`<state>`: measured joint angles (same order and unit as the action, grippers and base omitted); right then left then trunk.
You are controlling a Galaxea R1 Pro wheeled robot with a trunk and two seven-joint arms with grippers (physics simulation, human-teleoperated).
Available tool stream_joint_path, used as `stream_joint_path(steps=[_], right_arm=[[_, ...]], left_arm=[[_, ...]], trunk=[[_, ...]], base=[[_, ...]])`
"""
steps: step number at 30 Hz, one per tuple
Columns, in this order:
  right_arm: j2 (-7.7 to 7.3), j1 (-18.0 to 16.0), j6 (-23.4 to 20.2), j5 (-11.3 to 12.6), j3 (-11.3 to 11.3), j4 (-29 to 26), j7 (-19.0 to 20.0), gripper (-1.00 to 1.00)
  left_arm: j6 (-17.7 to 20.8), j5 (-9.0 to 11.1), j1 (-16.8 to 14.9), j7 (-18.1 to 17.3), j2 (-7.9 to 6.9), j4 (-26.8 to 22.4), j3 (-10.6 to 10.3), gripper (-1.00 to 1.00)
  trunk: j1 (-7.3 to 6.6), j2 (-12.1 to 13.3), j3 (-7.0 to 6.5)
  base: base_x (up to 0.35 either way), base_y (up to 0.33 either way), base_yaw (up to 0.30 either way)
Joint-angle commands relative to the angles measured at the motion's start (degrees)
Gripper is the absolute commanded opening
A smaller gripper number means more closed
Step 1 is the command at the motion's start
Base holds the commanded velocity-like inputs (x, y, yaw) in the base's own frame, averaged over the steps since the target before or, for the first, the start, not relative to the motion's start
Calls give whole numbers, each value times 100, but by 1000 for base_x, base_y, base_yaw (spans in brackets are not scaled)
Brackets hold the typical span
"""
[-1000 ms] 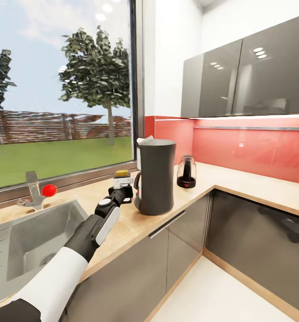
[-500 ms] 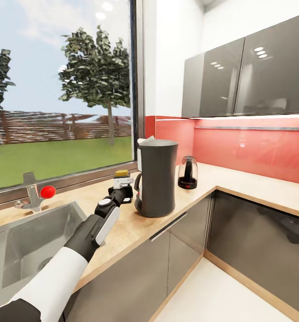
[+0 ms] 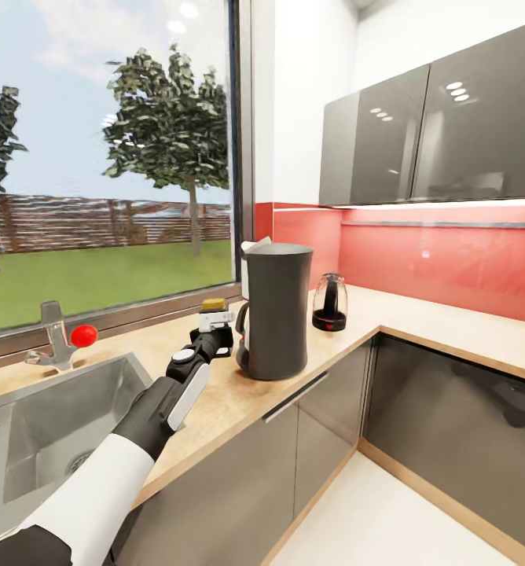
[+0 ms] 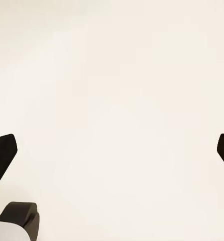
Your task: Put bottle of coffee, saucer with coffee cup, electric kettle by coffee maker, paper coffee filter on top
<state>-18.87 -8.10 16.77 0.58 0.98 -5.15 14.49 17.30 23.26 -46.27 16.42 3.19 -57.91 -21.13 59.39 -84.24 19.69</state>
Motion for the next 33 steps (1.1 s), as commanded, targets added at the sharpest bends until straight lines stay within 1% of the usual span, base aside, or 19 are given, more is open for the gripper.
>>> stream_joint_path(steps=[1,4,15,20,27,33], right_arm=[[-2,-5,19,6,8,5,18,100],[-2,-4,19,8,8,5,15,100],[-2,-5,19,8,8,5,15,100],[-2,-1,19,5,8,5,15,100],[-2,-2,19,4,8,5,17,100],[-2,-1,19,5,8,5,12,100]], left_arm=[[19,47,-5,46,-3,-9,-15,-100],[19,47,-5,46,-6,-9,-14,-100],[20,47,-5,46,-12,-9,-14,-100],[20,47,-5,46,-12,-9,-14,-100],[21,47,-5,46,-12,-7,-14,-100],[22,47,-5,46,-12,-3,-14,-100]], trunk=[[0,-4,7],[0,-4,7],[242,-445,205],[242,-445,205],[395,-726,330],[395,-726,330]], base=[[0,0,0],[0,0,0],[0,0,0],[0,0,0],[0,0,0],[0,0,0]])
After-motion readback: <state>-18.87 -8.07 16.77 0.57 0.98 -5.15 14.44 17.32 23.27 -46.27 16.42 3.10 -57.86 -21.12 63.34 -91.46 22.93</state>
